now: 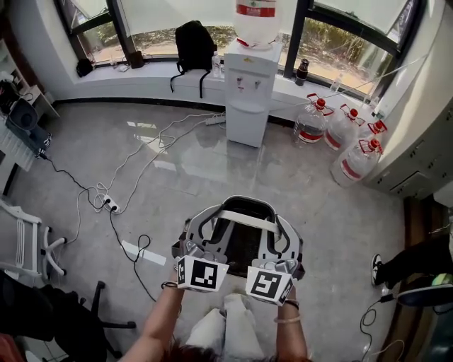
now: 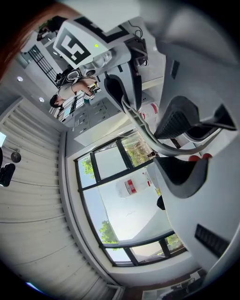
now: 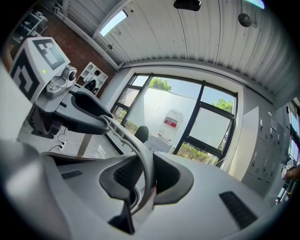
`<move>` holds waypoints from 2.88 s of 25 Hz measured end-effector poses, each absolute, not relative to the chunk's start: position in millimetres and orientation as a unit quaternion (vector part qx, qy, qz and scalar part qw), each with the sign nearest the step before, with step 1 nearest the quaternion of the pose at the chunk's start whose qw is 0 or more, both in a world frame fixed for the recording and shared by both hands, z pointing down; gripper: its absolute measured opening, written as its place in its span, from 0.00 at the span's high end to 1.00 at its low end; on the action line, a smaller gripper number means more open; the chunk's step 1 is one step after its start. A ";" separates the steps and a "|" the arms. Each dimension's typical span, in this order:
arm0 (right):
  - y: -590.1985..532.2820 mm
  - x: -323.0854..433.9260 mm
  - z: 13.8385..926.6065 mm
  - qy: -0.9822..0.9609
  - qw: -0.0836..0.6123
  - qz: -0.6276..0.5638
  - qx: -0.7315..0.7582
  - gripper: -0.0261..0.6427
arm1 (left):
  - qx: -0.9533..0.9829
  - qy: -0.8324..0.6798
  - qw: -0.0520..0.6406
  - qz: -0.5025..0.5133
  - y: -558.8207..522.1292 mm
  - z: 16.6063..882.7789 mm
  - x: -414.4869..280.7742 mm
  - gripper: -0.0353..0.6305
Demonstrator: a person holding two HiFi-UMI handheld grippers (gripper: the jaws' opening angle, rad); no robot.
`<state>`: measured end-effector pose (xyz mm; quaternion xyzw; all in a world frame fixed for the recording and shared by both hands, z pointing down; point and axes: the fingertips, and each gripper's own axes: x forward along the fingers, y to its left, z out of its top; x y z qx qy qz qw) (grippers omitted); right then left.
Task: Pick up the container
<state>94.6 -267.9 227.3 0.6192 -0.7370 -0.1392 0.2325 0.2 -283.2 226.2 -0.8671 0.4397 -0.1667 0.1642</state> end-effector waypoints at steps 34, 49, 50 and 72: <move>-126.8 30.4 -5.1 -0.753 0.173 -0.173 0.611 0.84 | -0.864 0.452 0.186 -0.121 -143.5 -9.7 -65.8 0.76; -98.2 44.9 -41.9 -0.759 0.141 -0.210 0.600 0.84 | -0.849 0.474 0.211 -0.102 -111.6 -43.7 -48.4 0.76; -95.2 49.8 -42.9 -0.760 0.141 -0.210 0.599 0.84 | -0.849 0.474 0.210 -0.102 -108.6 -44.5 -43.4 0.76; -0.9 129.5 -55.4 -0.765 0.131 -0.209 0.595 0.84 | -0.856 0.467 0.202 -0.089 -18.3 -51.5 37.7 0.76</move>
